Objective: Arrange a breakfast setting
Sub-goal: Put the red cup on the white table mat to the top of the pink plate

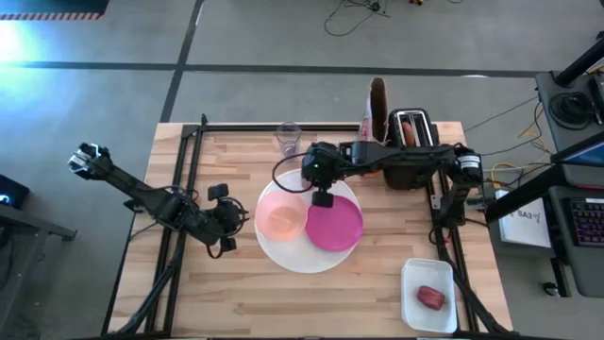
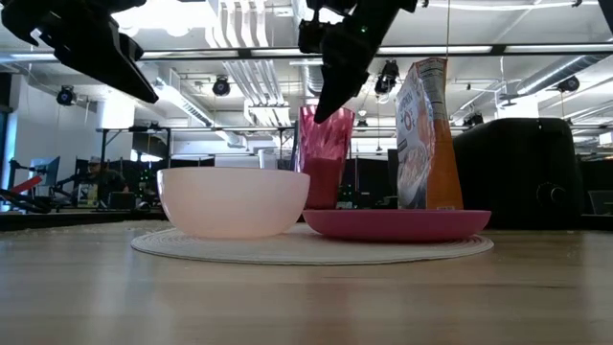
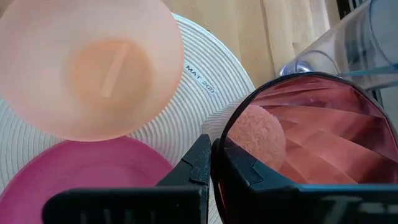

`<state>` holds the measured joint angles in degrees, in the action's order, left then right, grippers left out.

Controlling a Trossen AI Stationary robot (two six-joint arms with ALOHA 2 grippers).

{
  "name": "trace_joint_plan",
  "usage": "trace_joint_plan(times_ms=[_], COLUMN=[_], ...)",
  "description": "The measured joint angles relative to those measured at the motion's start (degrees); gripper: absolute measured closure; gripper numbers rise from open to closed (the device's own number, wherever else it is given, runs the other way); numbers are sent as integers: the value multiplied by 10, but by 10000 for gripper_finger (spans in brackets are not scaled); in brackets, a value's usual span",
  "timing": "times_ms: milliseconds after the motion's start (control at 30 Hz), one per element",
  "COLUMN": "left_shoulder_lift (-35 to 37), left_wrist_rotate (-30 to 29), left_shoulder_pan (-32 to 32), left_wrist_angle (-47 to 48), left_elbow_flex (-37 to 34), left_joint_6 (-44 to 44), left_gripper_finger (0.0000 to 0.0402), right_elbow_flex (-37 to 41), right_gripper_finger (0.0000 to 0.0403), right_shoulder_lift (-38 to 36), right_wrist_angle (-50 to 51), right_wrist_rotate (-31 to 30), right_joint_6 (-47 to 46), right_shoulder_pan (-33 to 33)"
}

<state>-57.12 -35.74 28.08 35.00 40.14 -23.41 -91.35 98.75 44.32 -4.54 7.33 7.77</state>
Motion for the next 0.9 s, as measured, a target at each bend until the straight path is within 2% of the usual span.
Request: trace_joint_plan(times_ms=[433, 900], left_shoulder_lift=[0, 8], left_wrist_rotate=[8, 9], left_shoulder_pan=[0, 0], left_wrist_angle=[0, 1], left_elbow_flex=[0, 0], left_joint_6=[-2, -2], left_gripper_finger=[339, 339], right_elbow_flex=[0, -4], right_gripper_finger=[390, 332], right_shoulder_lift=[24, 14], right_wrist_angle=[-1, 0], right_wrist_rotate=[1, 0], right_joint_6=[-15, -15], right_shoulder_pan=[0, 0])
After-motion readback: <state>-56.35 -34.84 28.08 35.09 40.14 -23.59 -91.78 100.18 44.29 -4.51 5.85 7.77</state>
